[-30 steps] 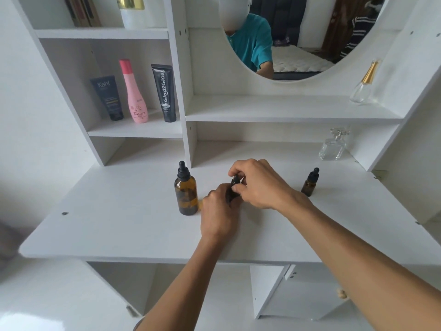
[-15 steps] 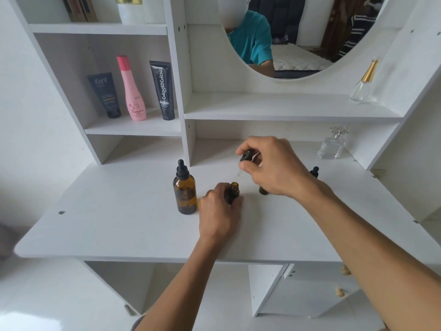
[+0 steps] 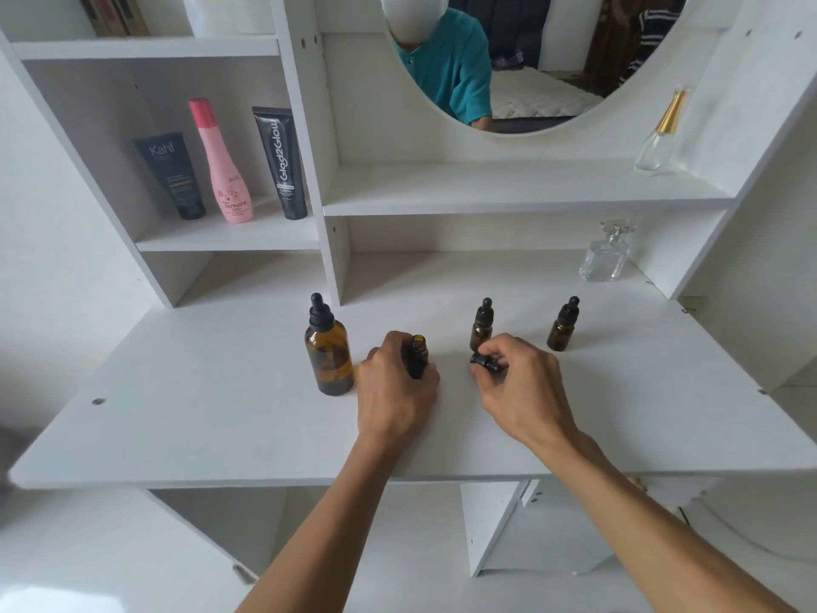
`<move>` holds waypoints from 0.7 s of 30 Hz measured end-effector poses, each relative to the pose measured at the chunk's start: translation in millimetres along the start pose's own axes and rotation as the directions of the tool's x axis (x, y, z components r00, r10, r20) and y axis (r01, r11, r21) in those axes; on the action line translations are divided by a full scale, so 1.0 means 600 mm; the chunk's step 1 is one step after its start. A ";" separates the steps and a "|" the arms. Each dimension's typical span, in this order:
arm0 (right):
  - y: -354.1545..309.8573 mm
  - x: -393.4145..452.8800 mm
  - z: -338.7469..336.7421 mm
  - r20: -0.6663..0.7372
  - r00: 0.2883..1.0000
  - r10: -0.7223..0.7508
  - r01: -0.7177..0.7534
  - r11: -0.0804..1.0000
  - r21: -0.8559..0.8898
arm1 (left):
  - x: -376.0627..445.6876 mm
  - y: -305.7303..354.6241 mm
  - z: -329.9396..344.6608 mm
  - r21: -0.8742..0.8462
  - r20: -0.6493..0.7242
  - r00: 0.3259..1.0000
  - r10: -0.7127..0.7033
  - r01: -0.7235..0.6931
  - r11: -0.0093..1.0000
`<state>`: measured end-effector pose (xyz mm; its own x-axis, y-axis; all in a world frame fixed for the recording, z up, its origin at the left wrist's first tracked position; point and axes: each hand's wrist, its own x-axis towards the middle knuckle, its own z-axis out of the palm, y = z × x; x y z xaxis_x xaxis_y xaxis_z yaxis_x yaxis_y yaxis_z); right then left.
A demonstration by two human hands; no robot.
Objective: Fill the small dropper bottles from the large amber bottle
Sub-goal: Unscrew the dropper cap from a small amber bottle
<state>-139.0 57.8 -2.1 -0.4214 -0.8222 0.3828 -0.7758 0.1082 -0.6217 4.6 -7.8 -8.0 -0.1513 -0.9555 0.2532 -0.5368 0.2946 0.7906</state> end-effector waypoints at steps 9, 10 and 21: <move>0.005 -0.002 0.005 -0.011 0.999 0.048 -0.047 0.999 0.026 | 0.000 -0.001 0.001 0.027 -0.017 1.000 0.009 -0.008 1.000; 0.005 -0.002 0.005 -0.011 0.999 0.049 -0.049 0.998 0.028 | 0.000 -0.001 0.001 0.028 -0.016 1.000 0.007 -0.006 1.000; 0.004 -0.007 0.001 0.005 0.997 0.074 -0.074 0.995 0.066 | -0.006 0.012 -0.006 0.004 -0.015 1.000 -0.001 0.001 1.000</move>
<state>-139.1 61.2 -5.6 -0.4750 -0.8147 0.3325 -0.7098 0.1314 -0.6920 4.1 -2.3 -1.1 -0.1387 -0.9554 0.2606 -0.5402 0.2936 0.7887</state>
